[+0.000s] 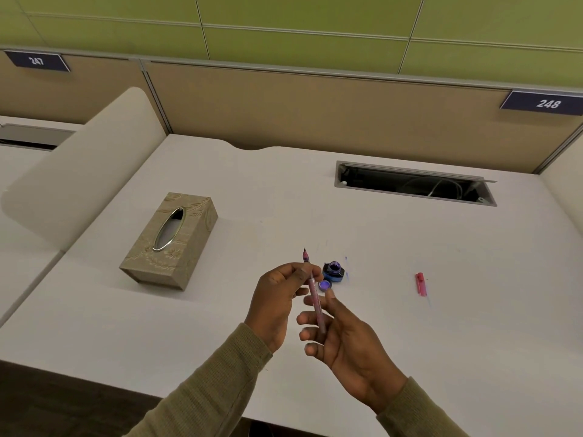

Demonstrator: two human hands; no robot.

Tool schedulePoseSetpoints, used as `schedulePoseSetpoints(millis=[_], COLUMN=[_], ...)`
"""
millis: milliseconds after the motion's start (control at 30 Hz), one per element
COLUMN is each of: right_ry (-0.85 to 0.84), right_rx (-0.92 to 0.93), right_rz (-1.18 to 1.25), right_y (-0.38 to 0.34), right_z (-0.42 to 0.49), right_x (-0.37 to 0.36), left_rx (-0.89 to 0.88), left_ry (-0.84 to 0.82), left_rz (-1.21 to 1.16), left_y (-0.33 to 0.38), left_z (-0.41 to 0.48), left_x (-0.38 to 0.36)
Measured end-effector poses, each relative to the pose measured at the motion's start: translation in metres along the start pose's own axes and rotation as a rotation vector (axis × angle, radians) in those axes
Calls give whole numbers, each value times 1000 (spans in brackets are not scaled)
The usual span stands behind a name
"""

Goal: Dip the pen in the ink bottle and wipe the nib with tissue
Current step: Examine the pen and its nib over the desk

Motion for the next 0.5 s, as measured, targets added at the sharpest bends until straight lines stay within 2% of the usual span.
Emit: schedulePoseSetpoints(millis=[133, 300, 500], right_ry=[40, 52, 73], right_rx=[52, 57, 86], right_rz=[-137, -90, -140], right_y=[-6, -8, -15], right_z=[-1, -4, -7], right_x=[5, 9, 18], left_rx=[-1, 10, 24], left_ry=[0, 2, -9], left_rz=[6, 4, 10], left_y=[-2, -4, -8], left_z=[2, 4, 8], left_x=[-3, -10, -21])
Point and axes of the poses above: each hand's wrist, its own z-axis towards the middle knuckle, its own x-axis out of the back of the hand, y = z × x, the point moved 8 cm from there along z, towards the middle knuckle, and after that the axes turned 7 degrees about -y, right-handed, at the moved point
